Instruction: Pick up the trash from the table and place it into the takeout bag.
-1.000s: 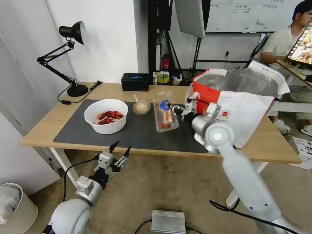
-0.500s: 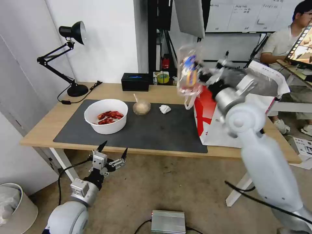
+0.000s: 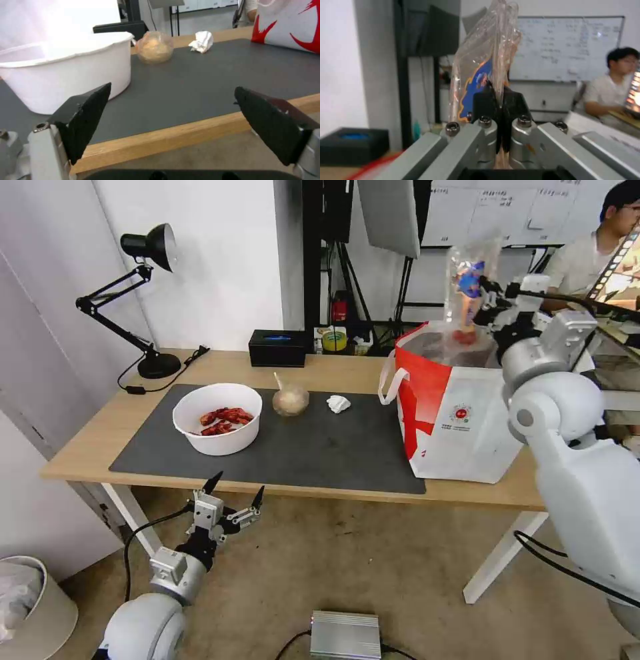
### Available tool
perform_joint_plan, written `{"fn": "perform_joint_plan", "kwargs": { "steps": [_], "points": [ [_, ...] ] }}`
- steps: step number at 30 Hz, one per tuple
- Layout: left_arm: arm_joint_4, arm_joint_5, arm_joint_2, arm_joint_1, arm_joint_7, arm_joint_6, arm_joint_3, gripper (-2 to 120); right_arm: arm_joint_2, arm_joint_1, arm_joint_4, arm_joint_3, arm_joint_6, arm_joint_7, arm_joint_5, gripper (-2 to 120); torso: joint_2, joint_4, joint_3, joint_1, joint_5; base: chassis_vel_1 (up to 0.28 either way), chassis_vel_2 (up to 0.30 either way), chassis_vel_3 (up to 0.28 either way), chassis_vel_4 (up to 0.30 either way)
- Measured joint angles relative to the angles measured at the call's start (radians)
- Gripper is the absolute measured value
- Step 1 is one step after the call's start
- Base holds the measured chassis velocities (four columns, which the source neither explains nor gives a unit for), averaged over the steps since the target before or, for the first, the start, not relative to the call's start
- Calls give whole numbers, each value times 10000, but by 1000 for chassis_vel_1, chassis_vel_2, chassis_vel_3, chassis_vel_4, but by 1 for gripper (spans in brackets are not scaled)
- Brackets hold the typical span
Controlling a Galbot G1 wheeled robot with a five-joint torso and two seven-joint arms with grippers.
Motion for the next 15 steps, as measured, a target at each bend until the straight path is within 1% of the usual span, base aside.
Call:
{"fn": "perform_joint_plan", "kwargs": {
  "steps": [5,15],
  "points": [
    [29,7,-36,-33,-6,0,105,100,13,-255,7,53,-261,343,235,0,0,1,1,0,-1,0,0,0,0],
    [-4,29,-31,-19,-13,0,97,100,98,-614,93,84,-272,350,287,0,0,2,1,0,-2,0,0,0,0]
  ]
}}
